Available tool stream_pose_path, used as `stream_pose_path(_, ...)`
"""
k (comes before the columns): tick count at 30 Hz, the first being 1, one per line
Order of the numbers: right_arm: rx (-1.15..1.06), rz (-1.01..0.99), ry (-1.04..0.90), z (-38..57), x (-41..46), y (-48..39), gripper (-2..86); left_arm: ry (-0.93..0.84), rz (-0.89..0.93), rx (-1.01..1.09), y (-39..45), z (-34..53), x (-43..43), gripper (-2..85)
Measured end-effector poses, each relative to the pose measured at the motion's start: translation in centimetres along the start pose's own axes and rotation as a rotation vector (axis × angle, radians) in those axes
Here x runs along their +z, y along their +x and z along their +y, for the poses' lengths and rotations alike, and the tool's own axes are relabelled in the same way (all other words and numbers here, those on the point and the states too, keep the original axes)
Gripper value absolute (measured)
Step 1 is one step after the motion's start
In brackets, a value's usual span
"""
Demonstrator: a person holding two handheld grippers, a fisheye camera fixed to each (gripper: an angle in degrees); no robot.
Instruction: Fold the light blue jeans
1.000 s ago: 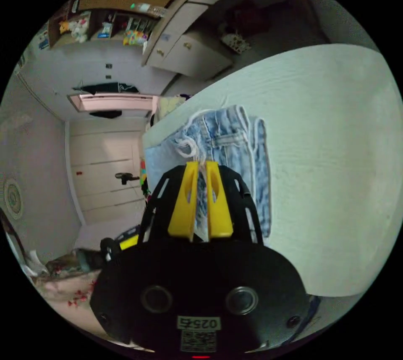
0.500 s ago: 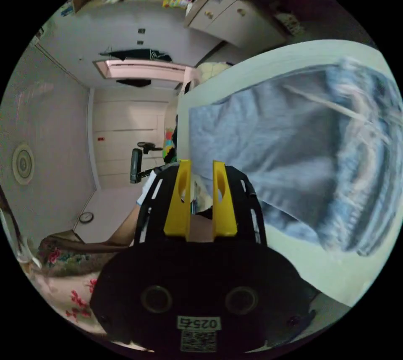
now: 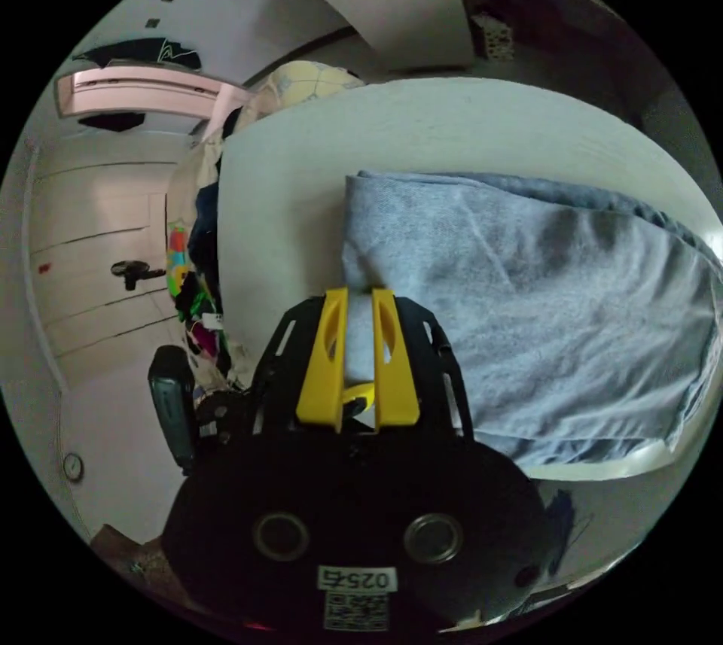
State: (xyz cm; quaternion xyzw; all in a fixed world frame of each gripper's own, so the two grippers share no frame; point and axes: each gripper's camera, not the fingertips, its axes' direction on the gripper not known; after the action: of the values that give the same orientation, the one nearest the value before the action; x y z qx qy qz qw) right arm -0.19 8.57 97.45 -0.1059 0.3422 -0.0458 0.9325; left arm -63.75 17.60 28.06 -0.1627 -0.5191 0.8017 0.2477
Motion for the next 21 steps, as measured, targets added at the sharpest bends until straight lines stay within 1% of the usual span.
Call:
stream_pose_path(4,0.024,0.08,0.055,0.2,-1.4,-4.1,9.0,-0.015,-0.049,0.112,0.3,-0.5,-0.4,9.4)
stream_pose_path(10,0.069,0.221,0.085,-1.5,-3.2,-9.7,14.0,-0.018,-0.051,0.177,-0.6,-0.8,-0.9,8.0)
stream_pose_path(12,0.076,0.257,0.031,-2.8,-1.8,-11.2,15.6,-0.011,-0.051,0.189,-0.8,-0.7,-1.1,7.8)
stream_pose_path(13,0.086,0.269,-0.036,-4.0,-0.1,-12.0,15.8,-0.008,-0.053,0.194,-1.0,-0.6,-1.1,7.7)
stream_pose_path(15,0.119,0.461,-0.039,-4.9,1.1,-14.5,14.2,-0.003,-0.068,0.216,-1.0,-0.5,-1.2,7.6)
stream_pose_path(16,0.113,0.615,-0.07,-5.5,2.3,-16.3,13.2,-0.005,-0.075,0.218,-1.1,-0.5,-1.2,7.4)
stream_pose_path(17,0.074,0.691,-0.081,-5.9,2.8,-18.0,12.7,-0.008,-0.081,0.215,-1.2,-0.6,-1.2,7.4)
stream_pose_path(19,0.03,0.757,-0.1,-6.2,3.2,-19.5,12.4,-0.014,-0.079,0.198,-1.4,-0.7,-1.2,7.4)
stream_pose_path(21,0.029,0.732,-0.098,-6.3,2.8,-19.5,12.4,-0.023,-0.08,0.206,-1.7,-0.8,-1.2,7.4)
